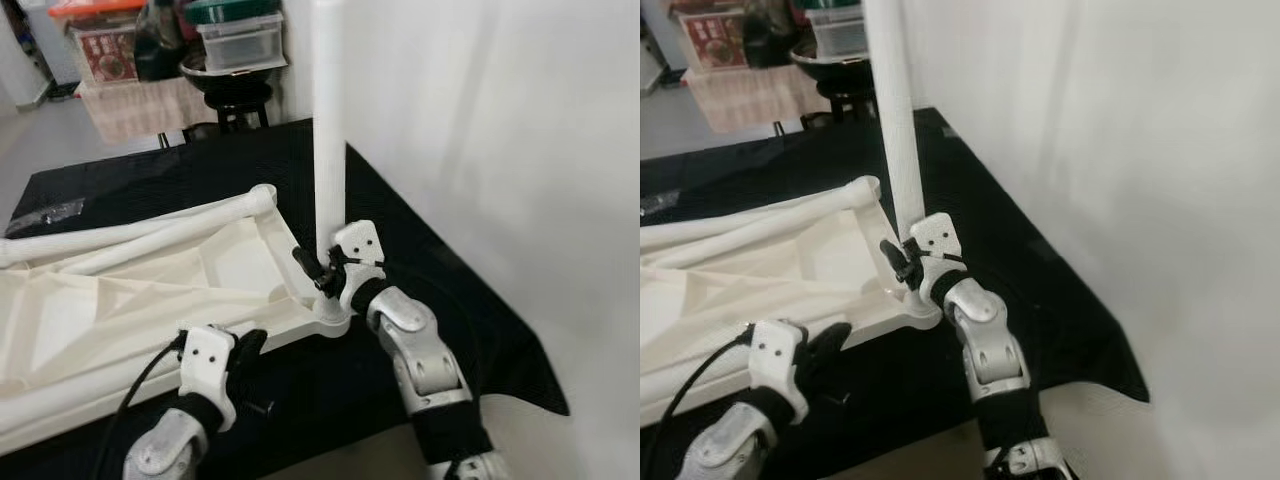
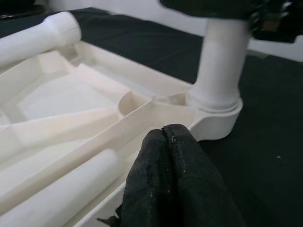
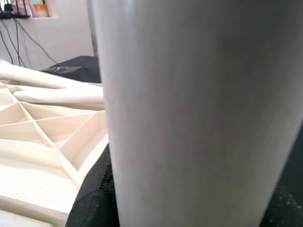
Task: Building children table
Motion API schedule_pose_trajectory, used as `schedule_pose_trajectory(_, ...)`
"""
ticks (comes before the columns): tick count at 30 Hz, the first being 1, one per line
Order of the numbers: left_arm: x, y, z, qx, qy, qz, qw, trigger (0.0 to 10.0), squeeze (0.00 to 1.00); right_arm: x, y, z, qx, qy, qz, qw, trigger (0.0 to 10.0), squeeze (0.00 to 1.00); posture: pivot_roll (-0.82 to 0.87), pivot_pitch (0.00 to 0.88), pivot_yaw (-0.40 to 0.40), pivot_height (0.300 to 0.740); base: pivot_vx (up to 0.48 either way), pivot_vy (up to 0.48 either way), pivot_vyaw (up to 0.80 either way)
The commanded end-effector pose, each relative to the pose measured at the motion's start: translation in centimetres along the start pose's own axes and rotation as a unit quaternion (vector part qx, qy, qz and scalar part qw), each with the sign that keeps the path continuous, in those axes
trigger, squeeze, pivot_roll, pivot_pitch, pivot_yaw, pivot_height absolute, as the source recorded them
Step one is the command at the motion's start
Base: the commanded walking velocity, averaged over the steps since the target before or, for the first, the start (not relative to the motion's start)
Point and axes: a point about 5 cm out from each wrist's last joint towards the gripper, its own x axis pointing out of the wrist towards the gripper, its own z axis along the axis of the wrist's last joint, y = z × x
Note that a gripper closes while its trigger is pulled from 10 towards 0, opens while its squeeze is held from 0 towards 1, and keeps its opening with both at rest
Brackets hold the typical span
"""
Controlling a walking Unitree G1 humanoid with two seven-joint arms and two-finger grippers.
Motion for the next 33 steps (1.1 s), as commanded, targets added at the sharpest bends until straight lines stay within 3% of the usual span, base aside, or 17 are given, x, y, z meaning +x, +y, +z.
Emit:
schedule_pose_trajectory(1,0.1,0.1,-0.4,-0.001,0.013,0.004,1.0,10.0,0.0,0.5,1.1,-2.3,-0.018,0.065,0.023,0.997,6.1,0.0,-0.03,0.028,0.003,0.74,0.0,0.0,0.0)
schedule_pose_trajectory(2,0.1,0.1,-0.4,-0.001,0.013,0.004,1.0,10.0,0.0,0.5,1.1,-2.3,-0.018,0.065,0.023,0.997,6.1,0.0,-0.03,0.028,0.003,0.74,0.0,0.0,0.0)
schedule_pose_trajectory(3,0.1,0.1,-0.4,0.0,0.012,0.006,1.0,10.0,0.0,0.7,1.1,-2.2,-0.007,0.063,0.035,0.997,10.0,0.13,-0.03,0.025,0.004,0.74,0.0,0.0,0.0)
schedule_pose_trajectory(4,0.1,0.1,-0.4,0.0,0.011,0.007,1.0,10.0,0.0,0.7,1.1,-2.1,0.001,0.061,0.044,0.997,10.0,0.13,-0.03,0.025,0.004,0.74,0.0,0.0,0.0)
schedule_pose_trajectory(5,0.2,0.1,-0.4,-0.001,0.012,0.006,1.0,10.0,0.0,0.9,1.0,-2.0,0.013,0.057,0.074,0.996,10.0,1.0,-0.03,0.022,0.004,0.74,0.0,0.0,0.0)
schedule_pose_trajectory(9,0.4,0.0,-0.5,-0.005,0.013,0.001,1.0,10.0,0.0,1.1,0.4,-0.6,0.015,0.033,0.143,0.989,10.0,1.0,-0.03,0.015,0.005,0.74,0.0,0.0,0.0)
schedule_pose_trajectory(12,0.4,0.0,-0.5,-0.005,0.013,0.0,1.0,10.0,0.0,1.1,0.2,-0.1,0.014,0.027,0.158,0.987,10.0,1.0,-0.03,0.015,0.005,0.74,0.0,0.0,0.0)
schedule_pose_trajectory(14,0.6,0.0,-0.6,-0.006,0.014,-0.002,1.0,10.0,0.0,1.4,-0.5,0.8,0.019,0.021,0.215,0.976,10.0,1.0,-0.02,0.007,0.007,0.74,0.0,0.0,0.0)
schedule_pose_trajectory(15,0.6,0.0,-0.6,-0.005,0.015,-0.002,1.0,10.0,0.0,1.5,-0.9,1.2,0.001,0.017,0.252,0.968,10.0,0.58,-0.02,0.001,0.003,0.74,0.0,0.0,0.0)
schedule_pose_trajectory(16,0.7,0.0,-0.6,-0.005,0.015,-0.003,1.0,10.0,0.0,1.6,-1.4,1.5,-0.015,0.024,0.291,0.956,10.0,0.0,-0.02,0.0,0.002,0.74,0.0,0.0,0.0)
schedule_pose_trajectory(21,0.8,0.0,-0.7,-0.004,0.017,-0.004,1.0,10.0,0.0,2.0,-2.3,2.1,-0.036,0.046,0.35,0.935,10.0,0.0,0.0,0.0,-0.001,0.74,0.0,0.0,0.0)
schedule_pose_trajectory(25,0.9,0.0,-0.8,-0.003,0.019,-0.004,1.0,10.0,0.0,2.3,-2.8,2.3,-0.03,0.059,0.358,0.931,10.0,0.0,0.0,0.0,-0.002,0.74,0.0,0.0,0.0)
schedule_pose_trajectory(27,1.0,0.1,-1.0,-0.004,0.022,-0.005,1.0,10.0,0.0,2.5,-3.1,2.3,-0.009,0.066,0.358,0.931,0.0,0.0,0.01,0.0,0.001,0.74,0.0,0.0,0.0)
schedule_pose_trajectory(33,1.1,0.2,-1.1,-0.007,0.024,-0.007,1.0,10.0,0.0,2.1,-3.6,2.0,0.004,0.067,0.375,0.925,0.0,0.0,0.0,0.0,0.008,0.74,0.0,0.0,0.0)
